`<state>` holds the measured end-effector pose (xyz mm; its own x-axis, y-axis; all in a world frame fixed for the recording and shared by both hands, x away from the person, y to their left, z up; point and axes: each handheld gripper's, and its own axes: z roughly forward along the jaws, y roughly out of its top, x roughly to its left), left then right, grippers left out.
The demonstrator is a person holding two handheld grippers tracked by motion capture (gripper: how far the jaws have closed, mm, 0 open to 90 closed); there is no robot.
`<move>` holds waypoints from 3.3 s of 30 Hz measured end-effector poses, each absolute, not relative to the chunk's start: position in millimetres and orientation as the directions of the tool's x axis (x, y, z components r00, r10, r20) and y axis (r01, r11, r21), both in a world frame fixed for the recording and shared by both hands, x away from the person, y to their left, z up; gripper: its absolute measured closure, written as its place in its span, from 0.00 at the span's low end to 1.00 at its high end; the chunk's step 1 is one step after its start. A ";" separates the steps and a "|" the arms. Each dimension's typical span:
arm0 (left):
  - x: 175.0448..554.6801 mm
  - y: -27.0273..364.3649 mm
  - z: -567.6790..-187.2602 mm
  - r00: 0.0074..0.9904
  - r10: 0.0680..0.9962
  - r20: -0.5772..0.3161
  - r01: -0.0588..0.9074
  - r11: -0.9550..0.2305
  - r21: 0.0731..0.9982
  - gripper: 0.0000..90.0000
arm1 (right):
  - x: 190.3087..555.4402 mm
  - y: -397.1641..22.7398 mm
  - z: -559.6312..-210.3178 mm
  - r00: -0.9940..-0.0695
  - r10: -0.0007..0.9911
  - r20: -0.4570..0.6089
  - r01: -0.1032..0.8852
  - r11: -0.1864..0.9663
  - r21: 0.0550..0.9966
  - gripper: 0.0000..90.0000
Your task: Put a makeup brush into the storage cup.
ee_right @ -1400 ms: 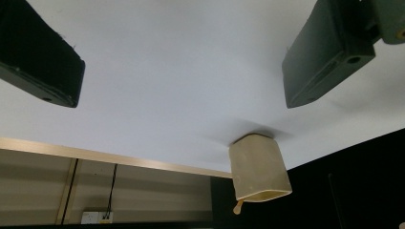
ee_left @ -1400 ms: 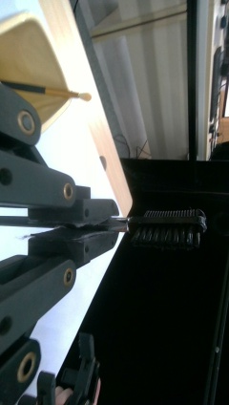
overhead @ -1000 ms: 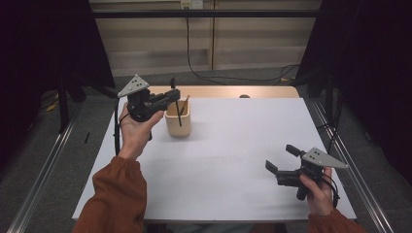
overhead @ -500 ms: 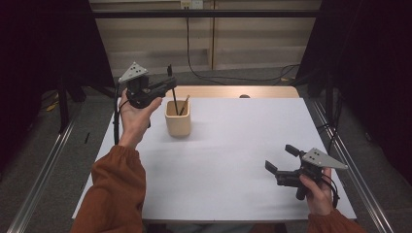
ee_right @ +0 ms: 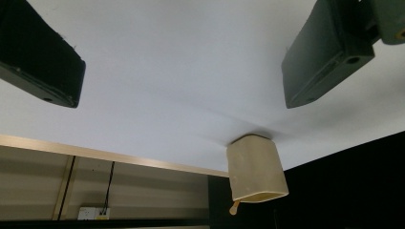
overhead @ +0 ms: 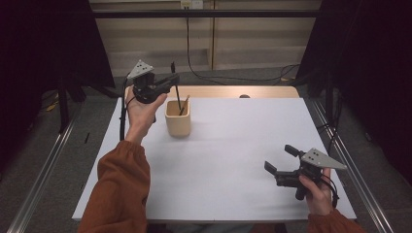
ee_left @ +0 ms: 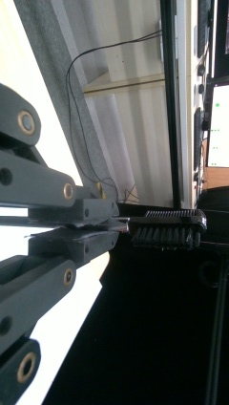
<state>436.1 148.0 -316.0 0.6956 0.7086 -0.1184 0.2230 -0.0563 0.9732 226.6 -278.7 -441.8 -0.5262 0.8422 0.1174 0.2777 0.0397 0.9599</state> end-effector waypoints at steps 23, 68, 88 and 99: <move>444.1 145.2 -342.7 0.680 0.725 -0.107 0.231 -0.074 0.970 0.95 | 226.5 -277.8 -442.1 -0.536 0.835 0.125 0.276 0.033 0.961 0.00; 446.3 149.7 -378.7 0.669 0.732 -0.130 0.286 -0.092 0.954 0.95 | 226.5 -277.1 -442.9 -0.536 0.834 0.131 0.282 0.031 0.959 0.00; 447.6 150.3 -381.2 0.604 0.784 -0.142 0.299 -0.058 0.952 0.31 | 226.3 -276.8 -442.6 -0.541 0.829 0.138 0.282 0.024 0.959 0.00; 449.0 149.3 -385.8 0.581 0.804 -0.130 0.323 -0.081 0.943 0.11 | 226.3 -276.8 -442.6 -0.542 0.829 0.137 0.282 0.026 0.959 0.01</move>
<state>449.0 149.3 -385.8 0.5807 0.8037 -0.1297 0.3226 -0.0809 0.9431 226.3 -276.8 -442.6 -0.5423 0.8290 0.1366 0.2816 0.0261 0.9592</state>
